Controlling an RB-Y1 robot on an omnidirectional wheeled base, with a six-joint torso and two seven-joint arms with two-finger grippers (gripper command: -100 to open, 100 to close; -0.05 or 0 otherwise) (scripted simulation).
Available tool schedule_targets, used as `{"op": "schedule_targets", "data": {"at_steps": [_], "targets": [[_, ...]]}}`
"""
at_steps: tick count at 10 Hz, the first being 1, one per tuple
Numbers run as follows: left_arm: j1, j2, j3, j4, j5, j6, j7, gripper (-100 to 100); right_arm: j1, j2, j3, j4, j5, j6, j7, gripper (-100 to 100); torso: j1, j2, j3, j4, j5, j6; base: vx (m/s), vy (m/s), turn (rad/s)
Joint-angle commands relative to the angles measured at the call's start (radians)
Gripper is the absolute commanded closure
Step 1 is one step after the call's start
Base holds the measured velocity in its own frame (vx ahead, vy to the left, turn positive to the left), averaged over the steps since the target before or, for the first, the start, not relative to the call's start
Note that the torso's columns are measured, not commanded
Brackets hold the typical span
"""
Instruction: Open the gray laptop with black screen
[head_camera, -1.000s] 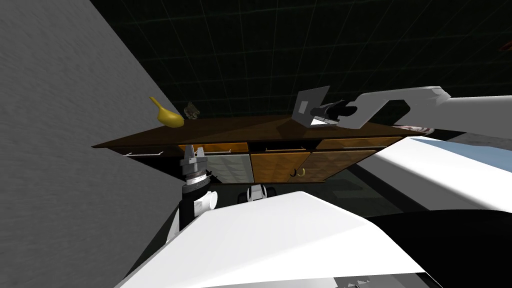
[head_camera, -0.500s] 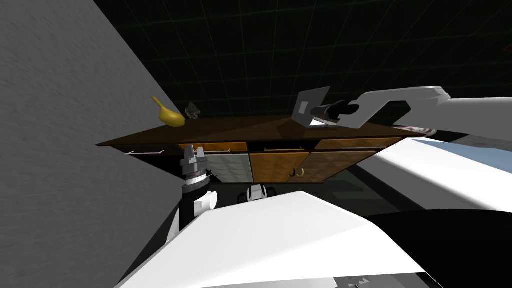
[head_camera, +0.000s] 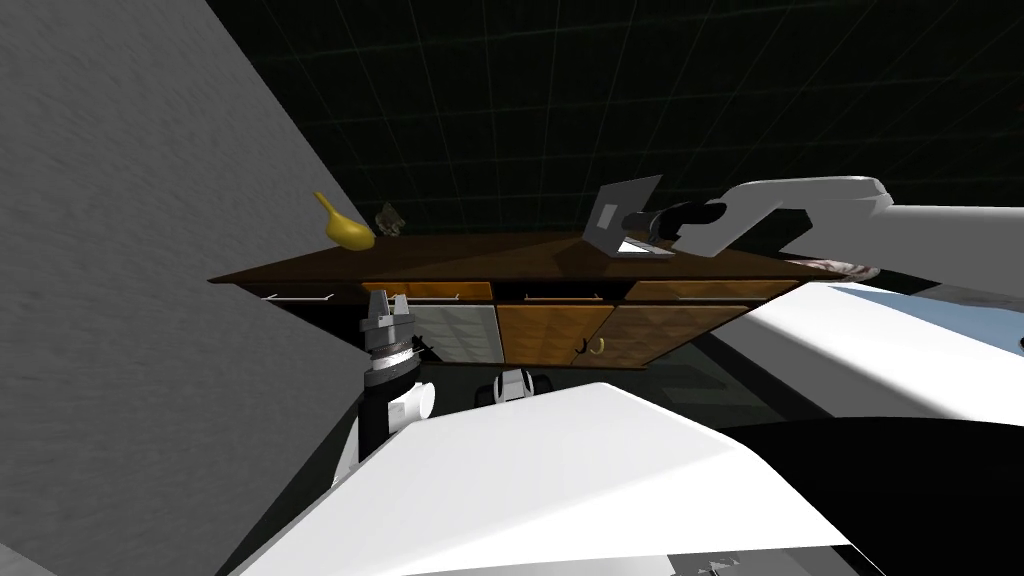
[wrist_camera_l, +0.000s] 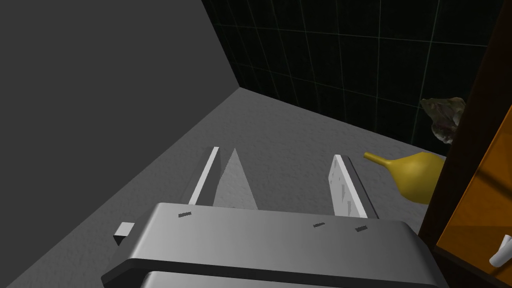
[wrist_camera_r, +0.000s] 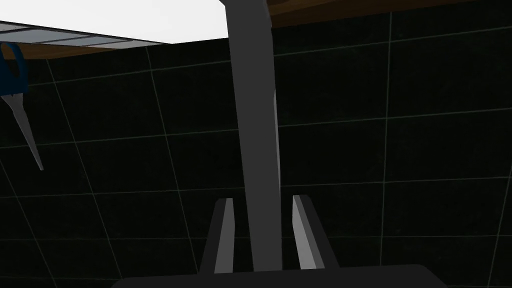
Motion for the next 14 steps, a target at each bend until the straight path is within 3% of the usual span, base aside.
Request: {"op": "schedule_targets", "data": {"at_steps": [1,2,5,6,7,9,10,13,14], "targets": [[0.0,0.0,0.0,0.0,0.0,0.0,0.0,0,0.041,-0.001,-0.039,-0.001,-0.006,-0.007,-0.015,100,0.0,0.0,0.0,0.0,0.0,0.002,-0.008,-0.004,0.014],[0.0,0.0,0.0,0.0,0.0,0.0,0.0,0,0.04,0.036,-0.048,0.013,-0.03,-0.016,-0.045,100,0.002,0.0,0.0,0.001,0.001,-0.001,-0.016,-0.023,0.045],[0.0,0.0,0.0,0.0,0.0,0.0,0.0,0,0.032,0.092,-0.051,0.037,-0.066,-0.027,-0.084,100,-0.001,-0.001,0.0,-0.001,-0.001,0.0,-0.032,-0.049,0.038],[0.0,0.0,0.0,0.0,0.0,0.0,0.0,0,0.032,0.092,-0.051,0.037,-0.066,-0.027,-0.084,100,-0.002,-0.001,0.0,-0.002,-0.003,0.0,-0.009,-0.031,0.003],[0.0,0.0,0.0,0.0,0.0,0.0,0.0,0,0.027,0.129,-0.053,0.054,-0.09,-0.034,-0.11,100,-0.001,-0.002,-0.001,-0.003,-0.003,0.0,-0.015,-0.033,0.015],[0.0,0.0,0.0,0.0,0.0,0.0,0.0,0,0.027,0.129,-0.053,0.054,-0.09,-0.034,-0.11,100,-0.003,-0.004,-0.002,-0.005,-0.005,0.0,-0.013,-0.024,0.012],[0.0,0.0,0.0,0.0,0.0,0.0,0.0,0,0.021,0.167,-0.055,0.07,-0.115,-0.041,-0.136,100,-0.001,-0.003,-0.001,-0.005,-0.004,-0.001,-0.014,-0.032,0.002],[0.0,0.0,0.0,0.0,0.0,0.0,0.0,0,0.021,0.167,-0.055,0.07,-0.115,-0.041,-0.136,100,0.002,-0.005,-0.003,-0.007,-0.004,-0.003,-0.016,-0.02,0.01],[0.0,0.0,0.0,0.0,0.0,0.0,0.0,0,0.018,0.186,-0.056,0.078,-0.127,-0.044,-0.149,100,0.003,-0.005,-0.003,-0.006,-0.002,-0.003,-0.015,-0.008,-0.006]]}}
